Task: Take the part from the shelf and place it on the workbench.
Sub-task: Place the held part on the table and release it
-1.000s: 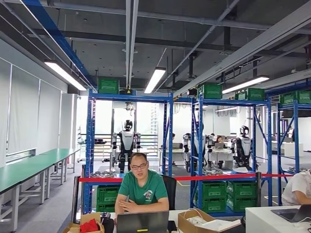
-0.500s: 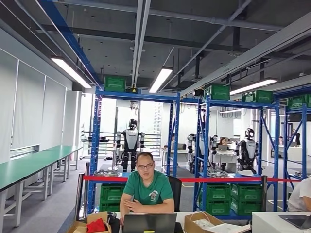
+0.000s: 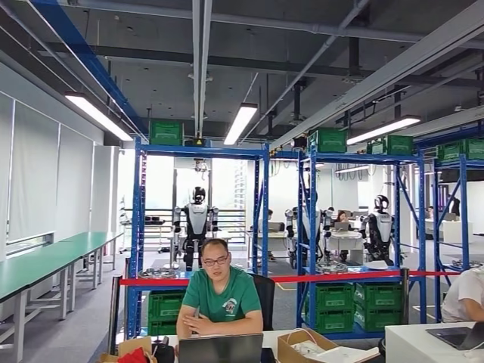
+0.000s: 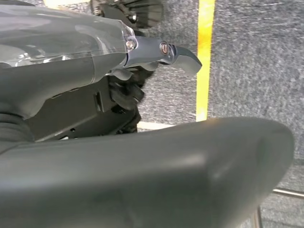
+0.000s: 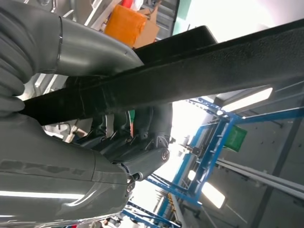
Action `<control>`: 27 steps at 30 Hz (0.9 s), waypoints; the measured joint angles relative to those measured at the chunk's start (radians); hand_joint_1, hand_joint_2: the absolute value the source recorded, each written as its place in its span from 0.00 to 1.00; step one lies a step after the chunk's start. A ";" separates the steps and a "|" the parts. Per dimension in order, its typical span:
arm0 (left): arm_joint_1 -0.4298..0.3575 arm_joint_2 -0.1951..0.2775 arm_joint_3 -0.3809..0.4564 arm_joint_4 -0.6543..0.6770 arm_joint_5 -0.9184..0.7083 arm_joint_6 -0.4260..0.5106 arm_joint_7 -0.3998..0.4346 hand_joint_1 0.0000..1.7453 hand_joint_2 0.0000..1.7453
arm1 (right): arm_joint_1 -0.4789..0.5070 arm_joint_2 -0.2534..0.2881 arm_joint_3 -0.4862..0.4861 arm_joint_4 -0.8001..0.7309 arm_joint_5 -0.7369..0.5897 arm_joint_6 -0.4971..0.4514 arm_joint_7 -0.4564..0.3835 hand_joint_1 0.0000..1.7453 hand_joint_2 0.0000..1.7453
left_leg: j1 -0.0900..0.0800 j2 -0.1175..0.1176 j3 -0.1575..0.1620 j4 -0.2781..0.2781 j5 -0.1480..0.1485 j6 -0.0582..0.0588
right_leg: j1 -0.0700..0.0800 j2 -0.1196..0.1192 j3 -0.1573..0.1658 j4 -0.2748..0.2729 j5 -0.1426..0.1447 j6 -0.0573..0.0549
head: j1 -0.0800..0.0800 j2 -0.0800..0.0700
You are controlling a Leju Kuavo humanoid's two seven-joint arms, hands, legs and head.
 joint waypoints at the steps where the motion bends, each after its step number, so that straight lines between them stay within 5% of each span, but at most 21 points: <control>1: -0.001 0.000 0.000 0.000 0.000 0.000 0.000 0.00 1.00 | 0.000 0.000 0.000 0.000 0.000 0.000 0.000 1.00 1.00 | -0.001 0.000 0.026 -0.060 0.032 0.001 | 0.001 0.001 0.005 0.002 -0.007 0.004 | 0.000 0.000; 3: -0.003 0.000 0.000 0.000 0.000 0.000 0.000 0.00 1.00 | -0.001 0.000 0.000 0.000 0.000 0.000 0.000 1.00 1.00 | -0.002 0.001 0.063 -0.146 0.061 0.007 | 0.004 0.002 0.009 0.010 -0.018 0.015 | 0.000 0.000; 8: -0.002 0.000 0.000 0.000 0.000 0.000 0.000 0.00 1.00 | -0.004 -0.001 0.000 -0.001 0.000 0.000 0.000 1.00 1.00 | -0.002 -0.002 0.077 -0.164 0.049 0.031 | 0.001 -0.001 -0.005 0.046 -0.047 0.036 | 0.000 0.000; 11: -0.004 0.000 0.000 0.000 0.000 0.000 0.000 0.00 1.00 | -0.003 -0.002 0.001 -0.001 0.000 0.000 0.000 1.00 1.00 | -0.001 0.000 0.085 -0.165 0.042 0.042 | -0.005 -0.002 -0.099 0.223 -0.116 0.048 | 0.000 0.000; 13: -0.004 0.000 0.000 0.000 0.000 0.000 0.000 0.00 1.00 | 0.001 -0.004 0.001 0.000 0.000 0.000 0.000 1.00 1.00 | -0.001 -0.001 0.091 -0.165 0.035 0.044 | -0.008 -0.002 -0.151 0.294 -0.117 0.052 | 0.000 0.000; 14: -0.003 0.000 0.000 0.000 0.000 0.000 0.000 0.00 1.00 | 0.002 -0.005 0.001 0.000 0.000 0.000 0.000 1.00 1.00 | -0.002 -0.003 0.097 -0.165 0.031 0.043 | -0.009 -0.002 -0.150 0.274 -0.091 0.051 | 0.000 0.000; 16: -0.003 0.000 0.000 0.000 0.000 0.000 0.000 0.00 1.00 | 0.002 -0.005 0.001 0.000 0.000 0.000 0.000 1.00 1.00 | -0.002 -0.005 0.113 -0.166 0.021 0.040 | -0.007 -0.001 -0.104 0.151 -0.010 0.046 | 0.000 0.000; 18: -0.005 0.000 0.000 0.000 0.000 0.000 0.000 0.00 1.00 | 0.000 -0.005 0.002 -0.001 0.000 0.000 0.000 1.00 1.00 | -0.002 -0.006 0.121 -0.168 0.014 0.033 | -0.001 0.000 -0.062 0.052 0.032 0.037 | 0.000 0.000; 23: -0.006 -0.003 0.000 0.000 0.000 0.000 0.000 0.00 1.00 | -0.004 -0.003 0.001 -0.003 0.000 0.000 -0.001 1.00 1.00 | -0.003 -0.003 0.117 -0.155 -0.007 0.010 | 0.001 -0.002 -0.035 0.005 0.023 0.010 | -0.001 0.000; 27: -0.004 -0.002 0.000 0.000 0.000 0.004 0.005 0.00 1.00 | -0.006 -0.001 0.001 -0.001 0.000 0.000 -0.001 1.00 1.00 | -0.004 -0.001 0.007 0.050 -0.088 0.004 | -0.001 -0.004 -0.016 -0.005 0.017 -0.003 | 0.000 0.000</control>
